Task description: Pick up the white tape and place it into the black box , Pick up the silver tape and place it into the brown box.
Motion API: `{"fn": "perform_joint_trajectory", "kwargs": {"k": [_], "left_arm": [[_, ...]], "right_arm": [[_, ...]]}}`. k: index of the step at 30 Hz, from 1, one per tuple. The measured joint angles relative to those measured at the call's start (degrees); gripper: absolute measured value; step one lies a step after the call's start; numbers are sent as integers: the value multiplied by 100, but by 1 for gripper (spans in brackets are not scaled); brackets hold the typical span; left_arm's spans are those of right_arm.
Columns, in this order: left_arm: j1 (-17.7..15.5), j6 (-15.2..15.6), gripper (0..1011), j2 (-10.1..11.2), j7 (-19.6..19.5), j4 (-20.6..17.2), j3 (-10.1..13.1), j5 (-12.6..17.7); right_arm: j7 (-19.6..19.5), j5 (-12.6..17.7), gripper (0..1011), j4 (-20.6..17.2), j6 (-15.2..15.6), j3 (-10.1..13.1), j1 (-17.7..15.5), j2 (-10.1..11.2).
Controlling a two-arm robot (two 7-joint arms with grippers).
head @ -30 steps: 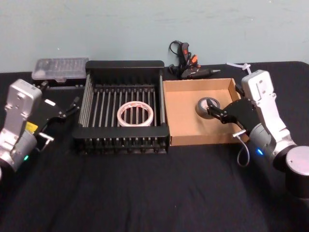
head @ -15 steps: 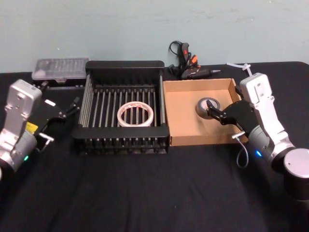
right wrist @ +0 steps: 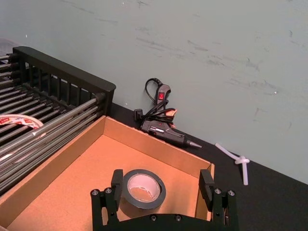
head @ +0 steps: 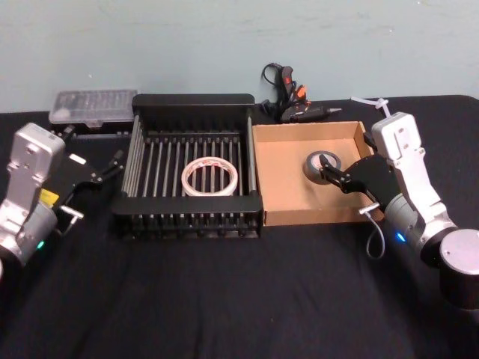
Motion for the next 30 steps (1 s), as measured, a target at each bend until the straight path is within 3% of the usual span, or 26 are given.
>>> {"fn": "perform_joint_trajectory", "kwargs": {"k": [30], "left_arm": [[0,0,1001,0,0,0,0,0]], "right_arm": [[9,10,1002,-3,9,-2,4,3]]}}
